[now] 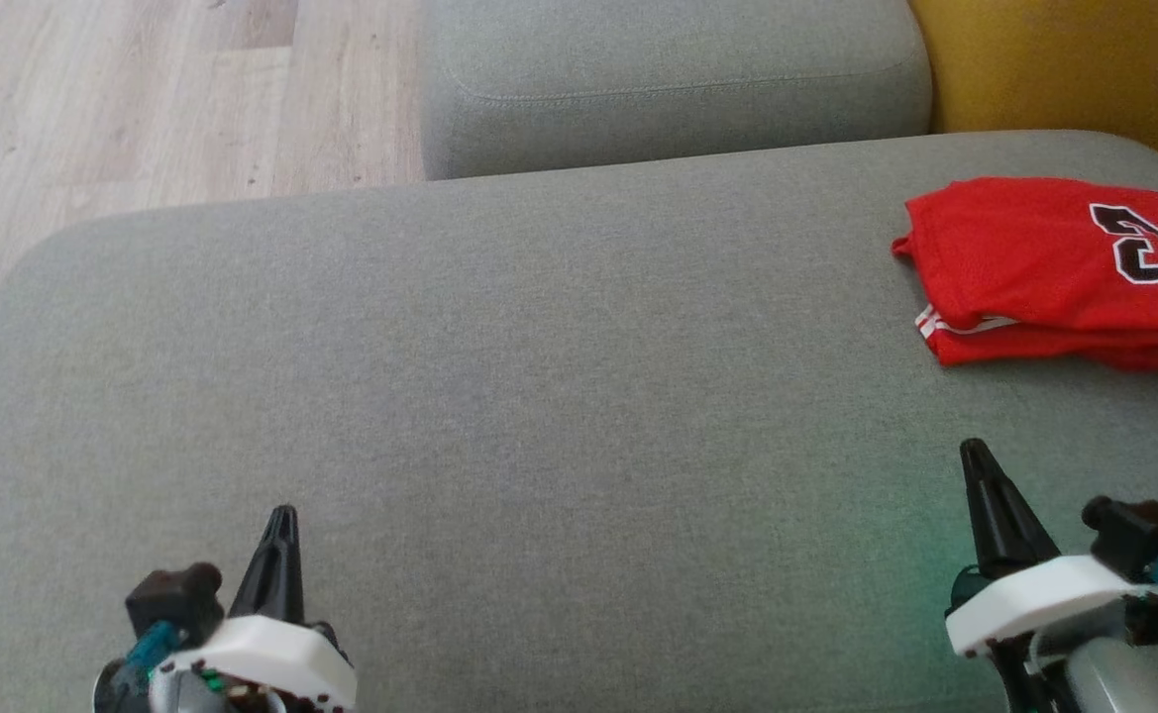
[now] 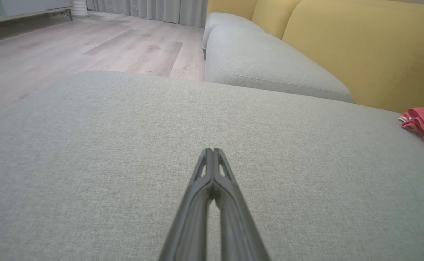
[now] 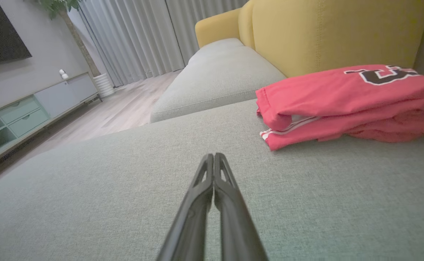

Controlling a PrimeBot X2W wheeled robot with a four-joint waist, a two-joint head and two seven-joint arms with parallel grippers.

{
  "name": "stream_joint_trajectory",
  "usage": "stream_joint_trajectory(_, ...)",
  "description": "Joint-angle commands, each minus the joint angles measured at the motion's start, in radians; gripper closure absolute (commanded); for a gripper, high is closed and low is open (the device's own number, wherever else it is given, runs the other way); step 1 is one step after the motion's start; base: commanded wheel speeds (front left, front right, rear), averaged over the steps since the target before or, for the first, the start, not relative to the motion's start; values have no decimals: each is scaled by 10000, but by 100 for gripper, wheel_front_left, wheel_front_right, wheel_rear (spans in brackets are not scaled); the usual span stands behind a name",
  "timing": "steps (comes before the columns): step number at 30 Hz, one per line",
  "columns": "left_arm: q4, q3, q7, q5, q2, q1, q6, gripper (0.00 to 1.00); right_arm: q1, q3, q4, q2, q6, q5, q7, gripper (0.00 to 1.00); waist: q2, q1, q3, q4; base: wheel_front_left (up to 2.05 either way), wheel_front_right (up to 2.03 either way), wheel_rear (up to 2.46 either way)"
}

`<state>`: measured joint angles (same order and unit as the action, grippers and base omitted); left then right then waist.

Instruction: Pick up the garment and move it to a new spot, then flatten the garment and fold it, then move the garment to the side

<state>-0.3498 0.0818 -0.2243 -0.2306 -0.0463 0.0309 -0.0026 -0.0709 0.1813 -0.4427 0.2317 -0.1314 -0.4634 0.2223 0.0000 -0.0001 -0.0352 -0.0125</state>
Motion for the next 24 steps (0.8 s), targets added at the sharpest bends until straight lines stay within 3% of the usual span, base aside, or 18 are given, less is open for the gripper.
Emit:
stream_joint_trajectory(1, 382, -175, 53, -267, -11, -543, -91, 100, -473, -170, 373, 32, 1, -245, -64, 100, 0, 1, 5, 2, 0, 0, 0)
stream_joint_trajectory(24, 546, -526, 729, -3118, -17, -700, -342, 100, -449, -753, 714, -357, 2, -2606, -754, 100, 0, 1, 84, 28, 0, 0, 0)
